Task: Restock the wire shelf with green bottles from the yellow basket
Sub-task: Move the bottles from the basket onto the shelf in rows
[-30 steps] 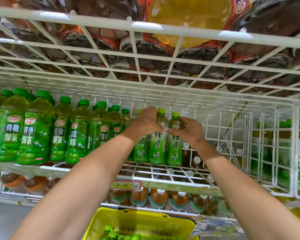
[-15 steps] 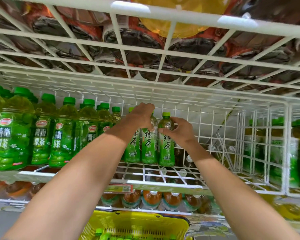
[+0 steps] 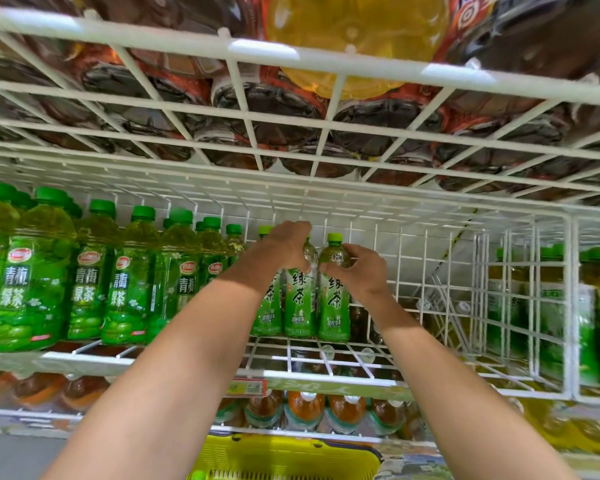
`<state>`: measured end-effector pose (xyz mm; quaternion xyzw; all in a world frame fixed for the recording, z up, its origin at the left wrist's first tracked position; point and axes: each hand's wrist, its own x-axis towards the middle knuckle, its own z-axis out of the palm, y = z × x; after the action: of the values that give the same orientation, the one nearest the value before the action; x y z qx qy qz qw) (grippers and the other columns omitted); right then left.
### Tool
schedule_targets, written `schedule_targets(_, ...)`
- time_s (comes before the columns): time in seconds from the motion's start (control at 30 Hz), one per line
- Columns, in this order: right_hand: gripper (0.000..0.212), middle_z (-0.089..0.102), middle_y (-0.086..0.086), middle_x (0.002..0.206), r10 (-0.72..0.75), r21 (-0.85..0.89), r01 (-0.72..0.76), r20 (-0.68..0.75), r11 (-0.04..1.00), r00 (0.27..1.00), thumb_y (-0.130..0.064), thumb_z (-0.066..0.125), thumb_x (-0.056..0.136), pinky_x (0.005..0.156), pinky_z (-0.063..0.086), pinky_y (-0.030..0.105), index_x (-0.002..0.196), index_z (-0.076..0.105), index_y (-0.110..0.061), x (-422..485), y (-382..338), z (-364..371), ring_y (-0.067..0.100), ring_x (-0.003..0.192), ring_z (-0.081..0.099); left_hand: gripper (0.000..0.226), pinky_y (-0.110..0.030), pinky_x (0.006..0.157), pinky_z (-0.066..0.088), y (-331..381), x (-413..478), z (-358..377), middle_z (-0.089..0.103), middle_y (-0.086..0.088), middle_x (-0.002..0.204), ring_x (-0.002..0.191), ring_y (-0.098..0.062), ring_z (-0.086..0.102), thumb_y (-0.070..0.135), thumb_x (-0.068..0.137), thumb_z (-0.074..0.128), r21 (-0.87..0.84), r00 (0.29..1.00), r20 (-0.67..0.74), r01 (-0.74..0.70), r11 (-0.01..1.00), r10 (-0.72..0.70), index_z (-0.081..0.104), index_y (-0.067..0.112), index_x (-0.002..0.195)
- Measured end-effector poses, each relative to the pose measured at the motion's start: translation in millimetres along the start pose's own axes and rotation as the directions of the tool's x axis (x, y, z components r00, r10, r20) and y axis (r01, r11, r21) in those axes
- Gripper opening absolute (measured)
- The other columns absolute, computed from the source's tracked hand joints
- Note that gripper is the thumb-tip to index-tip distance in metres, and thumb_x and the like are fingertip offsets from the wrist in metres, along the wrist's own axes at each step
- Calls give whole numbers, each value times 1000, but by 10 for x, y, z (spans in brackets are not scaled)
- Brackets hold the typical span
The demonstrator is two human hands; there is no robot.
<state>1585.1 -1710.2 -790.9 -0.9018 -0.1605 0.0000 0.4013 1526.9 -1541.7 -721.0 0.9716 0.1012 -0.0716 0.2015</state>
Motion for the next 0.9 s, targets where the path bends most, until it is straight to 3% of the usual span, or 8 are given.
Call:
schedule_targets(0.07, 48, 71, -8, 88, -1, 8, 2, -34, 1000, 999, -44, 88, 71, 68, 40, 19, 110, 74, -21, -35, 12, -16, 11, 83, 66, 95, -42, 107, 47, 13, 36, 37, 37, -15, 157, 138, -34, 45, 18, 79, 86, -32, 1000, 8, -25, 999, 25, 31, 15, 156)
schedule_targets(0.13, 42, 67, -10, 84, -3, 30, 4, -53, 1000, 999, -43, 87, 73, 71, 43, 22, 108, 74, -22, -65, 38, -34, 11, 81, 65, 96, -42, 113, 40, 25, 84, 62, 33, -13, 160, 143, -33, 38, 16, 80, 84, -52, 999, 28, -41, 998, 43, 28, 16, 158)
schedule_targets(0.3, 38, 66, -9, 80, 10, -35, -12, -52, 999, 999, -45, 86, 73, 67, 37, 22, 102, 74, -22, -60, 13, -72, 11, 76, 62, 103, -41, 113, 34, 15, 159, 49, 27, -10, 164, 148, -30, 31, 19, 79, 86, -15, 996, 62, -69, 997, 70, 23, 19, 160)
schedule_targets(0.63, 49, 76, -1, 98, -22, -92, 23, 6, 996, 1000, -45, 86, 73, 79, 44, 20, 113, 74, -18, -66, -57, -27, 12, 85, 65, 102, -43, 108, 44, -55, 137, -6, 33, -13, 159, 141, -34, 41, 24, 77, 87, 27, 998, 64, -20, 999, 18, 26, 17, 158)
schedule_targets(0.77, 45, 69, -5, 90, -9, -107, 14, 40, 994, 999, -44, 86, 74, 77, 41, 19, 108, 73, -19, -74, -88, -83, 9, 81, 59, 98, -45, 110, 42, -1, 124, 0, 35, -14, 158, 141, -34, 41, 23, 80, 85, 60, 997, 74, -23, 998, 19, 26, 14, 157)
schedule_targets(0.9, 42, 70, -2, 93, 12, -148, 4, 109, 989, 994, -51, 82, 73, 79, 53, 28, 101, 70, -21, -71, -133, -107, 16, 87, 67, 97, -44, 112, 40, 1, -11, 54, 36, -19, 155, 141, -35, 39, 34, 85, 80, 38, 999, 5, -48, 998, 48, 21, 14, 159)
